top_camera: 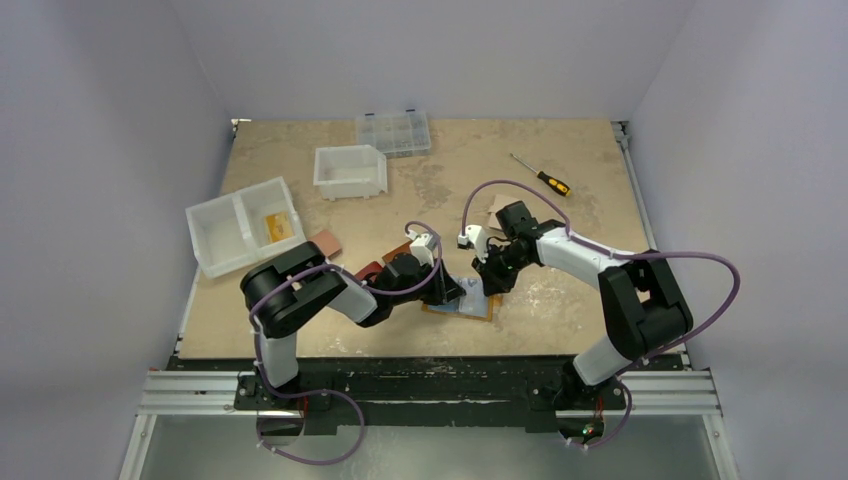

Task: Take the credit cards out of the card holder
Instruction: Remove the credit card from the card holder.

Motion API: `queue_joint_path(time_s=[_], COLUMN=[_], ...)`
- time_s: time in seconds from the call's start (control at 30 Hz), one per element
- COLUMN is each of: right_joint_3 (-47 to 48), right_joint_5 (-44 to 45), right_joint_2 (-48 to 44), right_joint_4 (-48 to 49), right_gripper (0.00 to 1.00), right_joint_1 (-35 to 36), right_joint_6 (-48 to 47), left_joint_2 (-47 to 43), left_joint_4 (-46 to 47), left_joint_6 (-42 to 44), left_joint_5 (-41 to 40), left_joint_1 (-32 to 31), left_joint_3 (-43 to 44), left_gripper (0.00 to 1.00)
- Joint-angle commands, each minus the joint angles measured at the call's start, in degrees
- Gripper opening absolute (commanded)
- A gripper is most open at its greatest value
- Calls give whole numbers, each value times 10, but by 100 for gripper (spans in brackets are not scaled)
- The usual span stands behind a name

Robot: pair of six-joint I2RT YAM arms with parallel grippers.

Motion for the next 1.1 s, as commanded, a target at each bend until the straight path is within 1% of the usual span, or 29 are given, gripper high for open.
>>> queue_joint_path(time_s=[0.0,0.1,0.13,0.3,0.5,0.57,0.8,0.97,1.07], right_joint_3=[17,17,17,18,23,24,33,40,41], right_joint_5=[-2,-2,-2,6,-6,-8,-45,-76,-83], right_joint_2=[13,13,14,13,10,7,-6,-11,-14], right_joint_4=[11,11,11,13,14,13,-7,-22,-25], right_gripper=[0,0,0,0,0,2,19,26,28], right_joint_1=[11,11,12,11,11,11,10,5,3], right_joint_6=[3,2,2,3,7,7,-6,-18,-21], left_joint_2=[11,12,12,5,-20,-26,-60,-74,-76], left_joint_4=[26,31,33,45,37,33,45,44,46], left_joint_6=[-10,-10,-10,-10,6,10,27,33,31], left_joint_5=[20,23,24,18,2,-2,-20,-26,-29], left_joint_1=[-10,-9,-9,-9,-8,-8,-9,-8,-8], left_joint_3=[9,7,6,-9,-29,-34,-61,-74,-78], left_gripper=[15,1,0,0,0,0,0,0,0])
